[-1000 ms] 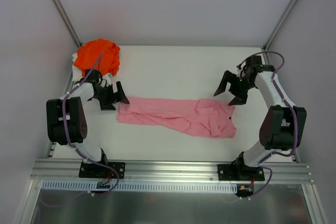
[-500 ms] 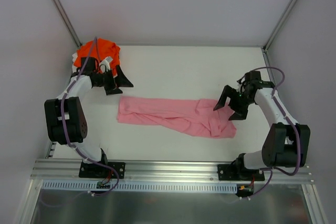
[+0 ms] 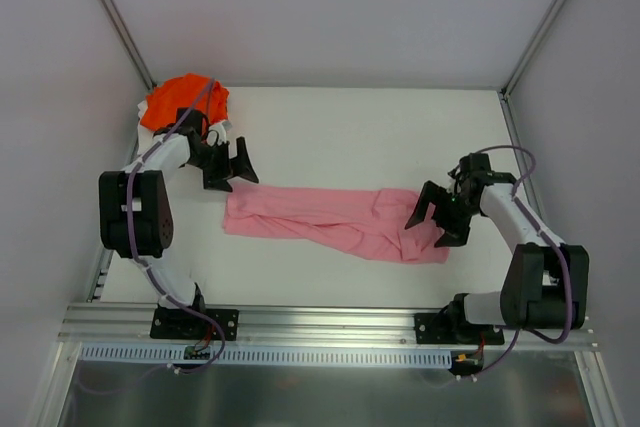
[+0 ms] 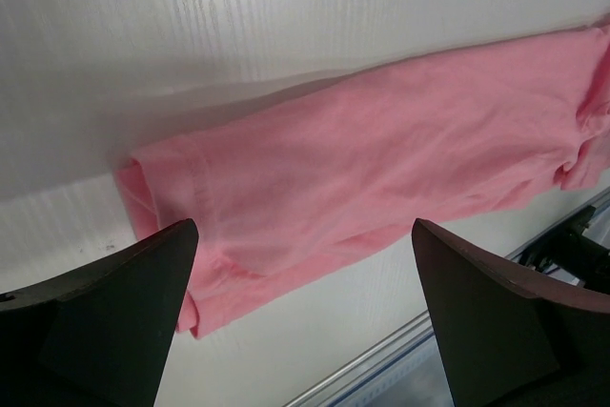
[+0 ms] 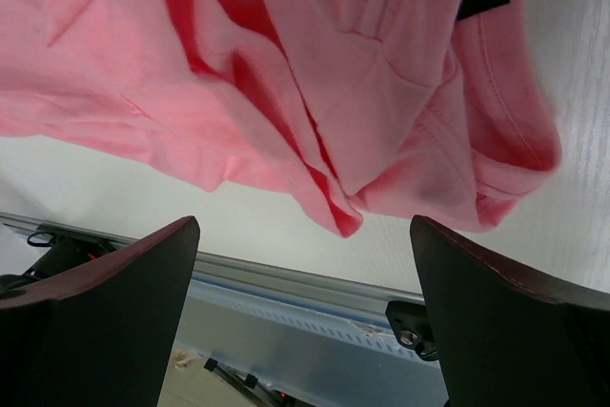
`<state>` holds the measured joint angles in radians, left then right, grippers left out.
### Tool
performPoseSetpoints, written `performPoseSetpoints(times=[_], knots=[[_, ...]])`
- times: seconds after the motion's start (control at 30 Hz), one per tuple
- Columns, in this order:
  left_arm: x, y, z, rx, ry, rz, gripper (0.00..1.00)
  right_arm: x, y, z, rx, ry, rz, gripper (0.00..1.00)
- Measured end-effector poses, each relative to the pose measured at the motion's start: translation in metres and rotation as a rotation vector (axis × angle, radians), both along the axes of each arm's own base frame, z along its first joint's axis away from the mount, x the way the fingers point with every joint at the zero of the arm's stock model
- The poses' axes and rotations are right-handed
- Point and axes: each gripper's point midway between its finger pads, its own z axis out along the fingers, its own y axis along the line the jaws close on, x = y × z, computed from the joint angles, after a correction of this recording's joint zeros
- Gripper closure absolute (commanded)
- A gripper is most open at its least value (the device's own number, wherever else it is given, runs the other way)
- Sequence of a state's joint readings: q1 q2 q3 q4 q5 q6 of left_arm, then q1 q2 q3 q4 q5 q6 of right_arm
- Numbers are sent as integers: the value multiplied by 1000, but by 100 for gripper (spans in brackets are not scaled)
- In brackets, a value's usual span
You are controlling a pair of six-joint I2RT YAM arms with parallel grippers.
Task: Fold and stack the t-shirts
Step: Rotate the tshirt 90 degrees
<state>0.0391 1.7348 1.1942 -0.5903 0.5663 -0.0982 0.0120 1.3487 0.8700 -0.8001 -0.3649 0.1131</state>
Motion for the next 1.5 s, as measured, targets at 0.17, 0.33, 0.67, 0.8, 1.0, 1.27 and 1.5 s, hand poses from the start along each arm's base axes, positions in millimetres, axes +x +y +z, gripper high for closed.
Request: performPoseSetpoints(times=[0.17, 0.33, 0.67, 0.8, 1.0, 1.27, 1.5], knots=[[16, -8, -15, -6, 47, -31, 1, -13, 0, -15, -2, 46, -17, 1], [13, -23, -29, -8, 94, -72, 1, -8, 0, -23, -2, 54, -21, 0], [5, -29, -37, 33, 125, -96, 1, 19, 0, -35, -4, 86, -12, 0], [3, -26, -39, 53, 133, -91, 1, 27, 0, -37, -5, 80, -9, 1], [0, -24, -40, 61, 145, -89, 1, 43, -1, -42, -13, 84, -1, 1], [-19, -21, -40, 72, 173, -88, 1, 106, -1, -39, -14, 29, 3, 1], [-43, -23, -39, 54, 216, -88, 2, 170, 2, -38, -3, -34, 8, 1]])
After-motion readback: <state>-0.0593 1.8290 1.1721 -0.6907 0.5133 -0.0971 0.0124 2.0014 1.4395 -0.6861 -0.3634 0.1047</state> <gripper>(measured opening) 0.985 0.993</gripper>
